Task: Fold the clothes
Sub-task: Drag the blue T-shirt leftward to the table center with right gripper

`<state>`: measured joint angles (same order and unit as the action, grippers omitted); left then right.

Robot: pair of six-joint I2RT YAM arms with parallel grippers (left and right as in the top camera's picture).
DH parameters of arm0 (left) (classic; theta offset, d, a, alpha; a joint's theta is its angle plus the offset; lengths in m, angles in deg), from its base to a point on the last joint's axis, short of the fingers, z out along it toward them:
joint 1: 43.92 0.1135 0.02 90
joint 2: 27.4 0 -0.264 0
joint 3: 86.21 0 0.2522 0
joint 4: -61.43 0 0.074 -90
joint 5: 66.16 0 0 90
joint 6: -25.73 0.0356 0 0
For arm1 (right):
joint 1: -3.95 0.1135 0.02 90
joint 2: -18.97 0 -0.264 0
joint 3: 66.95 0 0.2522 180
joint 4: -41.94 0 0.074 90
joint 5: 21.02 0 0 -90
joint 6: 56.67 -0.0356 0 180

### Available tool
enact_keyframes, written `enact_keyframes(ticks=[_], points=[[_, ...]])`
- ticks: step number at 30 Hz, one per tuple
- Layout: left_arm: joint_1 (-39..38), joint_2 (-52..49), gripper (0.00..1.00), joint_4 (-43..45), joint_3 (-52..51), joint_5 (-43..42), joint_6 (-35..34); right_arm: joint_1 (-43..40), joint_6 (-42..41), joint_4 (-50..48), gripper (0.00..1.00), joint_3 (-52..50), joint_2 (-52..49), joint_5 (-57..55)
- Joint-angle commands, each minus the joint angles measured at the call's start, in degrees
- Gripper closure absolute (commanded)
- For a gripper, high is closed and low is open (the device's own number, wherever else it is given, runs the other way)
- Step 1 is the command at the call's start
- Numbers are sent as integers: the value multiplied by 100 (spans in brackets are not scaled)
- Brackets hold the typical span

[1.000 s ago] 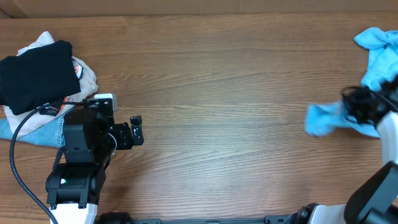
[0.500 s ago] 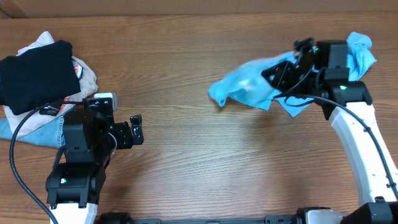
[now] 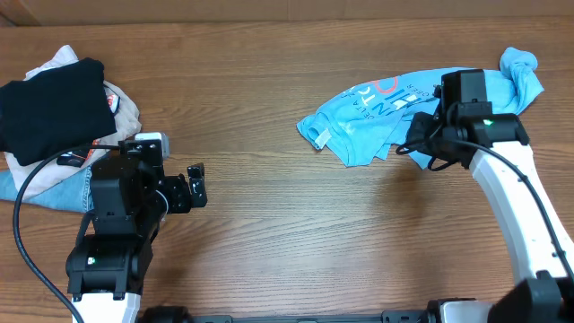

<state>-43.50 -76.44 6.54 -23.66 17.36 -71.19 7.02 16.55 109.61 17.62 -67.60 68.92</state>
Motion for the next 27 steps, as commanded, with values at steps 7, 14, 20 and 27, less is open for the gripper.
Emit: enact_keyframes(ticks=[7,14,20,27], points=[[31,-9,0,17,151,-63,90,7,79,-1174,40,-315,-1335,-1093],[31,-9,0,15,151,-63,90,7,227,-1768,40,-315,-2221,-1366],[31,-15,0,24,151,-63,90,-22,227,-2006,40,-315,-2656,-1364],[31,-90,0,20,151,-66,87,-37,225,-1821,84,-330,-3086,-1139]])
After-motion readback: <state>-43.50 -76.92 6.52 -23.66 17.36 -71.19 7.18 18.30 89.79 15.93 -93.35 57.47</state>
